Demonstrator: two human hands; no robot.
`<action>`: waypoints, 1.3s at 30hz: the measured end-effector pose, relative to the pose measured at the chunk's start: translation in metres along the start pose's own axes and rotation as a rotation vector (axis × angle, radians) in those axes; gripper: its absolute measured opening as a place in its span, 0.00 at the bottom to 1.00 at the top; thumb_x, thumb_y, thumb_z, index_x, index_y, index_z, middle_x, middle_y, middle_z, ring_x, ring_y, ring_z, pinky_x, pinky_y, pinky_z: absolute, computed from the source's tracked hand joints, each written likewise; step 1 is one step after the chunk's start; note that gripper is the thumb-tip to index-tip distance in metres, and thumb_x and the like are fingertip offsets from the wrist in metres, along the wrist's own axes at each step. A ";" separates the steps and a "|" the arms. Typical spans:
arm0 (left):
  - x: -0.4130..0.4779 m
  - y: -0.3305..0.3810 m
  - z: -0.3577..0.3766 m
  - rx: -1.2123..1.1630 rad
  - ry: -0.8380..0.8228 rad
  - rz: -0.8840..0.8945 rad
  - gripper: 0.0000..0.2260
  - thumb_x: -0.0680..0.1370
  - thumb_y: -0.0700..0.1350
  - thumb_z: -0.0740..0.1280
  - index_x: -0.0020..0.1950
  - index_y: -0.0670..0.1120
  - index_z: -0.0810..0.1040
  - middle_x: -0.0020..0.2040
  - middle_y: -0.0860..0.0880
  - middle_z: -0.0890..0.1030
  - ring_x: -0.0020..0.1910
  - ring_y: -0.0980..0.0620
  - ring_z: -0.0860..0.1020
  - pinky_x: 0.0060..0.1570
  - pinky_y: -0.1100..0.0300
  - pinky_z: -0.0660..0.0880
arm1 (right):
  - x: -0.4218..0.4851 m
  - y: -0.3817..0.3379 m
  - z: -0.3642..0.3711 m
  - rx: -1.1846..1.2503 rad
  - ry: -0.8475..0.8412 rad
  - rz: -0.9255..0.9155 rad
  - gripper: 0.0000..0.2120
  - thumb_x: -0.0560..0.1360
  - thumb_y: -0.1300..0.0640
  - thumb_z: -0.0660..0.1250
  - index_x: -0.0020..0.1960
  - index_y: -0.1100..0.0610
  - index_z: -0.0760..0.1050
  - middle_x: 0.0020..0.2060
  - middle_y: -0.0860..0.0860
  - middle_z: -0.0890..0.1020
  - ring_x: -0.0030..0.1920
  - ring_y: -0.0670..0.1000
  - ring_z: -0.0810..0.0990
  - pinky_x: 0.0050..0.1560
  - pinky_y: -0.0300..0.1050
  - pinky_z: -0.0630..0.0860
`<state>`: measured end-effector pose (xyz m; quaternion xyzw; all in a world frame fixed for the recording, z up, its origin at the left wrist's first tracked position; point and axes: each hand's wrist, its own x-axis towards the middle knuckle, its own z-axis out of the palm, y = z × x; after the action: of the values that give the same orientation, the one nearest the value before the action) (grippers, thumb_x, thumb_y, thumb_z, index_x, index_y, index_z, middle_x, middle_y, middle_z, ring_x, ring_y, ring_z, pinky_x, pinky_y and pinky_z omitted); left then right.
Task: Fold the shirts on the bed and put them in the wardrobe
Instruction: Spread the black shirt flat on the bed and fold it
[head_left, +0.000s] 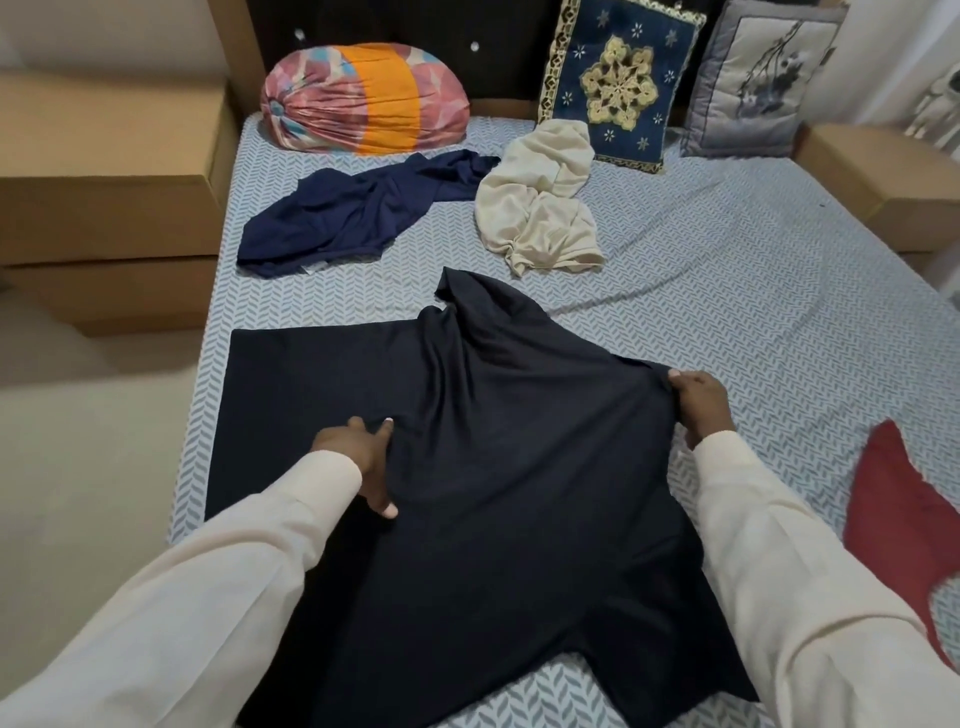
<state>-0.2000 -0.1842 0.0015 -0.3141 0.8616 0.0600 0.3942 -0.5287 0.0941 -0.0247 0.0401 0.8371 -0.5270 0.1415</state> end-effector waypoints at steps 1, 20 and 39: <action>0.003 -0.003 -0.004 -0.007 0.013 0.002 0.56 0.65 0.67 0.74 0.79 0.56 0.39 0.74 0.45 0.61 0.69 0.41 0.69 0.62 0.50 0.72 | 0.003 0.005 -0.005 -0.093 0.069 -0.009 0.13 0.71 0.53 0.69 0.33 0.55 0.69 0.31 0.53 0.72 0.36 0.52 0.71 0.40 0.45 0.67; 0.083 -0.039 -0.036 -0.115 0.219 -0.036 0.60 0.63 0.61 0.78 0.78 0.54 0.36 0.79 0.43 0.42 0.76 0.33 0.51 0.62 0.37 0.71 | 0.046 -0.063 0.135 -0.688 -0.307 -0.162 0.20 0.80 0.42 0.60 0.61 0.58 0.74 0.60 0.59 0.78 0.62 0.60 0.76 0.65 0.53 0.68; 0.110 -0.043 -0.055 -0.156 0.082 -0.179 0.74 0.52 0.63 0.83 0.74 0.55 0.25 0.75 0.38 0.31 0.73 0.24 0.42 0.60 0.25 0.65 | 0.112 -0.084 0.171 -0.528 0.003 -0.007 0.13 0.73 0.53 0.67 0.56 0.54 0.81 0.59 0.59 0.81 0.62 0.62 0.77 0.67 0.56 0.70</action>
<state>-0.2645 -0.2921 -0.0335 -0.4216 0.8381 0.0787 0.3370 -0.6211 -0.1046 -0.0517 -0.0002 0.9459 -0.2909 0.1440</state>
